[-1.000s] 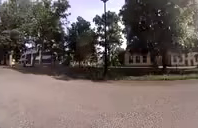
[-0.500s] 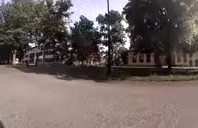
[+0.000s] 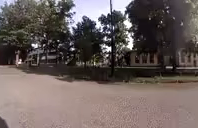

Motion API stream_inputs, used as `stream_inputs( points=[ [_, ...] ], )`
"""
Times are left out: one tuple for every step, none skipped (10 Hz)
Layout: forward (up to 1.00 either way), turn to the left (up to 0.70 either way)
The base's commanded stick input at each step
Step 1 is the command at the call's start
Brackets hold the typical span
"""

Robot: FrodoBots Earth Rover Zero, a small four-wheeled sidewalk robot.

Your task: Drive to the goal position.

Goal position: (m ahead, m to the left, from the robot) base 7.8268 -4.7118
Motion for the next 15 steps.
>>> stream_inputs(
  points=[
    [0.44, 0.27],
    [0.44, 0.27],
    [0.44, 0.27],
    [0.44, 0.27],
    [0.44, 0.27],
    [0.44, 0.27],
    [0.44, 0.27],
    [0.44, 0.27],
    [0.44, 0.27],
    [0.44, 0.27],
    [0.44, 0.27],
    [0.44, 0.27],
    [0.44, 0.27],
    [0.44, 0.27],
    [0.44, 0.27]
  ],
)
